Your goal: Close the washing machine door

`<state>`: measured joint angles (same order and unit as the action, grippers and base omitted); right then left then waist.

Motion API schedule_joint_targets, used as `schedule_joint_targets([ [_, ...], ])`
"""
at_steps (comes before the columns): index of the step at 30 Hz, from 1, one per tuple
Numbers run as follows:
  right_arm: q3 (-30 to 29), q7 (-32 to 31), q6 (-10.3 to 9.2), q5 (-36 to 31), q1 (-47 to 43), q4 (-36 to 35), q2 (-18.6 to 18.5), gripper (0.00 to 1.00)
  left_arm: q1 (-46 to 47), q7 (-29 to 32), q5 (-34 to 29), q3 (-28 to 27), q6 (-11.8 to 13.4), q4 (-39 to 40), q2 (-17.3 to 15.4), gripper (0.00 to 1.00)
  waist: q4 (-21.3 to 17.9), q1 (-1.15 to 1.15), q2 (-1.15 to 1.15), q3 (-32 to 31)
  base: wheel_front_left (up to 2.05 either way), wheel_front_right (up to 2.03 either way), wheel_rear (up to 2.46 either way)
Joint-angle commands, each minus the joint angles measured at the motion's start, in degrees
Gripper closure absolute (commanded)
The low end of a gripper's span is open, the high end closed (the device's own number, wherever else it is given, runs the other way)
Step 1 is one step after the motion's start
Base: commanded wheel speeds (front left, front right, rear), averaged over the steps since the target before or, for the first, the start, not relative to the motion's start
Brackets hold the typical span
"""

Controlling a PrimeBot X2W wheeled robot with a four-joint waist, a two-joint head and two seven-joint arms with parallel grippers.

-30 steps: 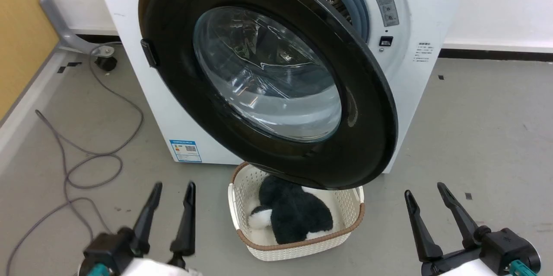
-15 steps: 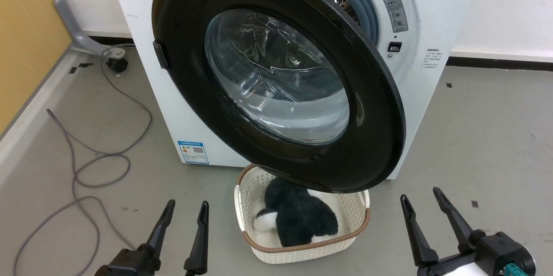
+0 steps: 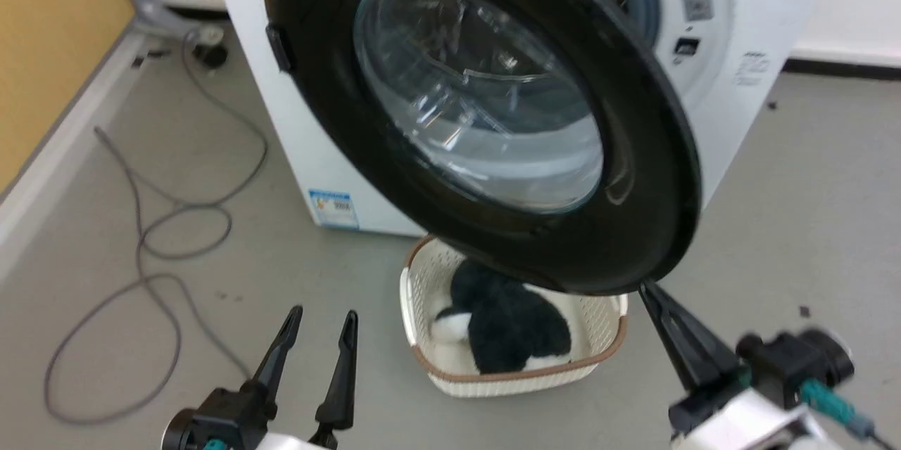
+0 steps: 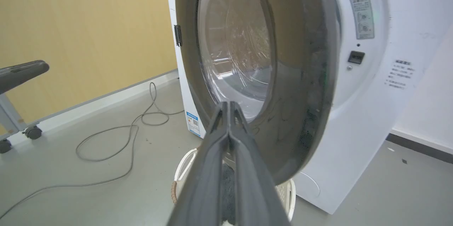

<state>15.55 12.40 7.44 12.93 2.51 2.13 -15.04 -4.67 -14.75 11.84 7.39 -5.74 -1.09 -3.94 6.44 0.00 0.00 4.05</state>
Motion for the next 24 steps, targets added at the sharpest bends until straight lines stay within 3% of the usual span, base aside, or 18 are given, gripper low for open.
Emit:
schedule_joint_targets([
  [1,1.5,-0.9,0.05,0.9,3.3,0.0,-2.0,1.00,1.7,-0.2,-0.4,0.1,-0.4,0.2,0.5,0.00,1.3,0.00,0.00,2.2,0.00,0.00,0.00],
  [8,3.9,-3.7,0.05,4.2,13.7,2.9,-7.8,1.00,4.7,-0.2,-0.5,0.7,-0.8,0.5,0.9,0.00,3.7,0.00,0.00,6.8,0.00,0.00,0.00],
  [11,2.2,-4.8,0.05,8.3,17.5,4.9,-8.8,1.00,5.8,-0.2,-0.4,1.2,-0.9,0.5,1.0,0.00,4.9,0.00,0.00,8.8,0.00,0.00,0.00],
  [24,-2.7,-10.3,0.05,14.9,33.1,14.9,-15.4,1.00,9.8,-0.2,2.2,5.1,1.3,1.8,1.1,0.00,9.4,0.00,0.00,16.6,0.00,0.00,0.00],
])
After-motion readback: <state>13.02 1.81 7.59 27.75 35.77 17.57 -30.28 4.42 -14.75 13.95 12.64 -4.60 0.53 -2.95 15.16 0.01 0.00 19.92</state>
